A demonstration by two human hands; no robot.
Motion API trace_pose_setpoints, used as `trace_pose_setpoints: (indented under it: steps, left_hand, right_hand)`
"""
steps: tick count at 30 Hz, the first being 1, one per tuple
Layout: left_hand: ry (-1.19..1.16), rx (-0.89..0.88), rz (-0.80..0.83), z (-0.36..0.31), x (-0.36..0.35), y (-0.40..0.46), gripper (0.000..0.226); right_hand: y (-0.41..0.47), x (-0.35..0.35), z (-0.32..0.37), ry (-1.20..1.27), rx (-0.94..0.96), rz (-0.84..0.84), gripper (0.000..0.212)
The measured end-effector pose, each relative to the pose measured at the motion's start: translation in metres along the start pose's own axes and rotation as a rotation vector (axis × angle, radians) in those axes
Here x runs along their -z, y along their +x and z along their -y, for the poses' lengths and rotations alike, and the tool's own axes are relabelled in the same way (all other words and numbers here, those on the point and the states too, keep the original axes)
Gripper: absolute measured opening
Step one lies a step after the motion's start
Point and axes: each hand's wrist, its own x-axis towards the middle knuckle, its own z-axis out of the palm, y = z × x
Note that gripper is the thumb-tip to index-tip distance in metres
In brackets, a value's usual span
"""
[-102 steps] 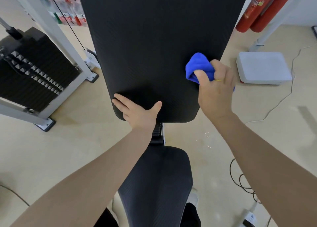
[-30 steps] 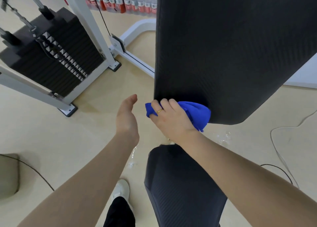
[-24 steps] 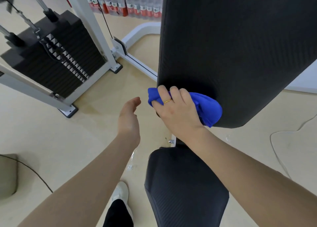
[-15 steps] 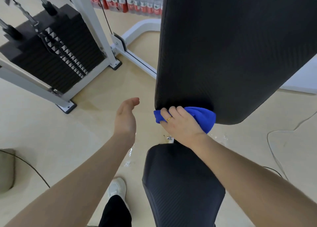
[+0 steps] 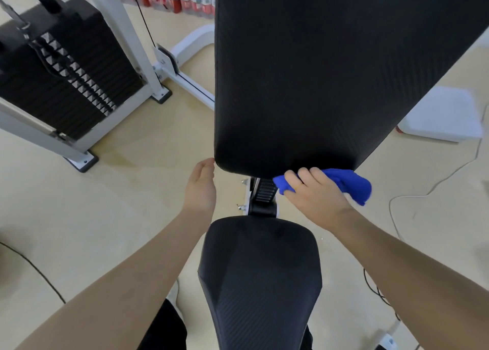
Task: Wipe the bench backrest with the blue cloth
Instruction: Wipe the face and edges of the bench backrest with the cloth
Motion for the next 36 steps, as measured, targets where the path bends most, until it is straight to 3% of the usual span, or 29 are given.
trace_pose_setpoints:
  steps: [5, 11, 13, 16, 23, 25, 27, 32, 36]
  left_hand:
    - [-0.077, 0.01, 0.055, -0.009, -0.006, -0.007, 0.037]
    - [-0.013, -0.003, 0.089, -0.013, 0.01, 0.0, 0.032]
    - [-0.01, 0.013, 0.09, -0.014, 0.013, 0.001, 0.034]
    - [-0.032, 0.035, 0.097, -0.016, 0.016, 0.003, 0.039]
    - [0.079, -0.029, 0.076, -0.007, 0.035, 0.011, 0.037]
    - [0.06, 0.014, 0.082, -0.006, 0.038, 0.013, 0.036]
    - [0.034, 0.045, 0.084, -0.007, 0.038, 0.014, 0.035]
    - [0.054, -0.006, 0.16, -0.008, 0.031, 0.011, 0.035]
    - [0.093, -0.039, 0.179, -0.009, 0.019, 0.009, 0.037]
  right_hand:
    - [0.027, 0.02, -0.02, -0.008, -0.048, -0.318, 0.03]
    - [-0.007, 0.001, 0.01, 0.111, -0.281, -0.129, 0.031]
    - [0.007, 0.01, 0.027, 0.294, -0.29, -0.057, 0.046]
    - [0.047, 0.029, 0.056, 0.741, -0.372, 0.017, 0.05]
    - [0.118, 0.056, 0.127, 2.522, -1.268, 0.218, 0.039]
    - [0.124, 0.052, 0.13, 2.904, -1.36, 0.047, 0.041]
    - [0.127, 0.047, 0.125, 3.113, -1.36, -0.139, 0.039]
    - [0.114, 0.046, 0.116, 3.235, -1.363, -0.156, 0.039]
    - [0.088, 0.023, 0.091, 2.965, -1.709, -0.353, 0.03]
